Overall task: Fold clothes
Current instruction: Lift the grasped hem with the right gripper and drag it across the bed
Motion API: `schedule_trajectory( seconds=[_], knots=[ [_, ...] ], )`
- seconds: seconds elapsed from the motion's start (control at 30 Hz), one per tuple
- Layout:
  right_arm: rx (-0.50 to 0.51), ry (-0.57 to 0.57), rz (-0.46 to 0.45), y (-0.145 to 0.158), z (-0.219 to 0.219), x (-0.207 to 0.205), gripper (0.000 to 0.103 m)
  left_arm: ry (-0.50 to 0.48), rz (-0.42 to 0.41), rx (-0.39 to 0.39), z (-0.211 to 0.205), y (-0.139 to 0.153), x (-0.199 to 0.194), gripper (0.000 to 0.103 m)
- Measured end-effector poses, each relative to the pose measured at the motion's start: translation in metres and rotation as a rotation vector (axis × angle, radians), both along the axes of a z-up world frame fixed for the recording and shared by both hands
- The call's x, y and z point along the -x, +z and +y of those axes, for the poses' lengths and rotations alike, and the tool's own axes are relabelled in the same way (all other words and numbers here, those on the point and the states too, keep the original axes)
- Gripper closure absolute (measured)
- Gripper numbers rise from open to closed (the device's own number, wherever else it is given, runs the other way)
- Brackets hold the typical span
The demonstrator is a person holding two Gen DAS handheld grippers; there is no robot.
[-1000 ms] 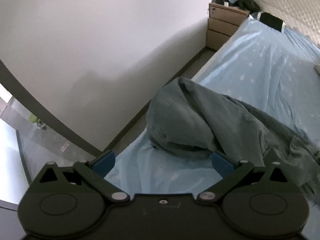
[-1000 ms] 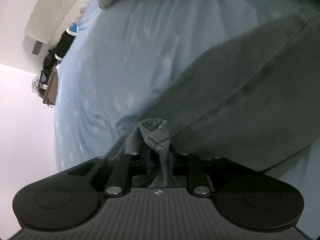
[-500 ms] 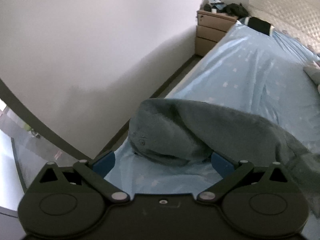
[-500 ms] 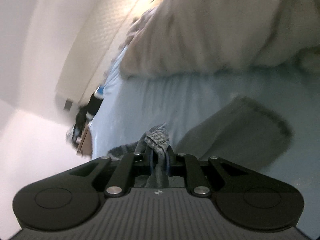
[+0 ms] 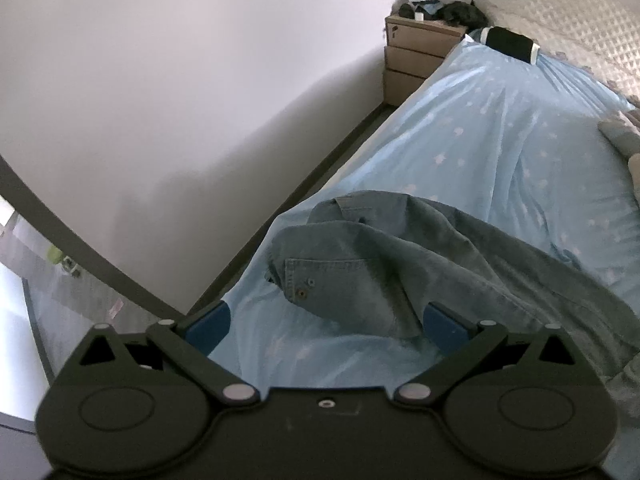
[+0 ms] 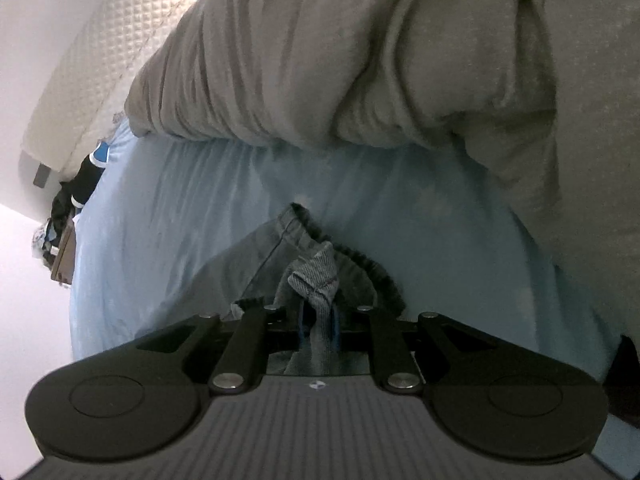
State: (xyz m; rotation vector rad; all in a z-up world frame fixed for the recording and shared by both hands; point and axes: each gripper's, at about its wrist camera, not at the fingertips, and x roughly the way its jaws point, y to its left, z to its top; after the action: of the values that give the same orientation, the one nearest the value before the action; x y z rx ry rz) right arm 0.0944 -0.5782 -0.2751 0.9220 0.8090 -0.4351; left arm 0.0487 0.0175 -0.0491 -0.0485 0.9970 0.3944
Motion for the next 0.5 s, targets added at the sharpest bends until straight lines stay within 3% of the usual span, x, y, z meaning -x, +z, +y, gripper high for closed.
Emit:
schedule_trajectory(
  seconds=[0.13,0.17,0.23,0.5],
  knots=[
    [0.02,0.014,0.013,0.011,0.006,0.0,0.068,0.012,-0.012,0.031,0.013,-0.002,-0.005,0.0],
    [0.031,0.021,0.018,0.015,0.005,0.007,0.058,0.013,-0.013,0.038,0.018,-0.004,-0.008,0.0],
    [0.078,0.026,0.036,0.026,0.008,0.016,0.049,0.016,-0.015,0.052,0.026,-0.007,-0.013,0.0],
    [0.234,0.115,0.087,0.061,0.057,0.031,0.048,-0.023,-0.024,0.105,0.065,-0.023,-0.04,0.0]
  ],
)
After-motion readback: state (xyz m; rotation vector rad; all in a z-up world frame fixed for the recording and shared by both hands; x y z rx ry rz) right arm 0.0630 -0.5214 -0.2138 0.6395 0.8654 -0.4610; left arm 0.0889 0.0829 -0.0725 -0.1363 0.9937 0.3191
